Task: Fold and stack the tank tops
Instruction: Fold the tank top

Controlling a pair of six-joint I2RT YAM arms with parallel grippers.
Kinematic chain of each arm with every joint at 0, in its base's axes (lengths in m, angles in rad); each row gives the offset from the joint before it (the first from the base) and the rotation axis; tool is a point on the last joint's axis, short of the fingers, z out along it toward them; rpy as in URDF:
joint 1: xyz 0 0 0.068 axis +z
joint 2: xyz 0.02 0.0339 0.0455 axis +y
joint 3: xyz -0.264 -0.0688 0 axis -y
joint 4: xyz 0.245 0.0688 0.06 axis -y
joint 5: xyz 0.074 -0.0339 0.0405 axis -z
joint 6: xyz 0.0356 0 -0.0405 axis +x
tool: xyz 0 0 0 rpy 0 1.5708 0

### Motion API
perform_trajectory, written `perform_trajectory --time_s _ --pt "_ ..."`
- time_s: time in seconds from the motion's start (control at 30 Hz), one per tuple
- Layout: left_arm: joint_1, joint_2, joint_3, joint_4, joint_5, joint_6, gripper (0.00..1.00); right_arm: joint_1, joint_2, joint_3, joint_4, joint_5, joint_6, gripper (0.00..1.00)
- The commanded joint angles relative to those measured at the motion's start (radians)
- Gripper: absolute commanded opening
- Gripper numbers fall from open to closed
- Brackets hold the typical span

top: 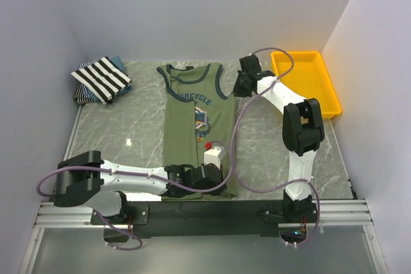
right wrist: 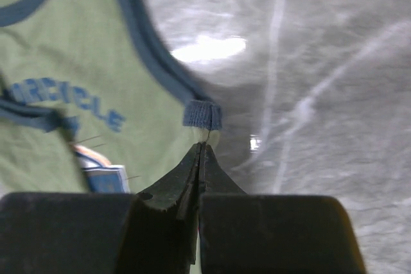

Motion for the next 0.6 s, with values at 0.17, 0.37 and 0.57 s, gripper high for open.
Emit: perform_trajectory --time_s 0.17,0.37,0.57 --pt "0.000 -0.149 -0.127 0.051 0.022 -0.083 0.01 0.096 0.021 0.166 -0.045 0.082 0.012 0.00" --pt "0.000 -0.232 -0.221 0.051 0.031 -0.132 0.01 0.151 0.095 0.280 -0.091 0.111 0.024 0.00" --pt "0.000 -0.307 -0.290 0.040 0.031 -0.164 0.00 0.183 0.172 0.382 -0.123 0.125 0.035 0.00"
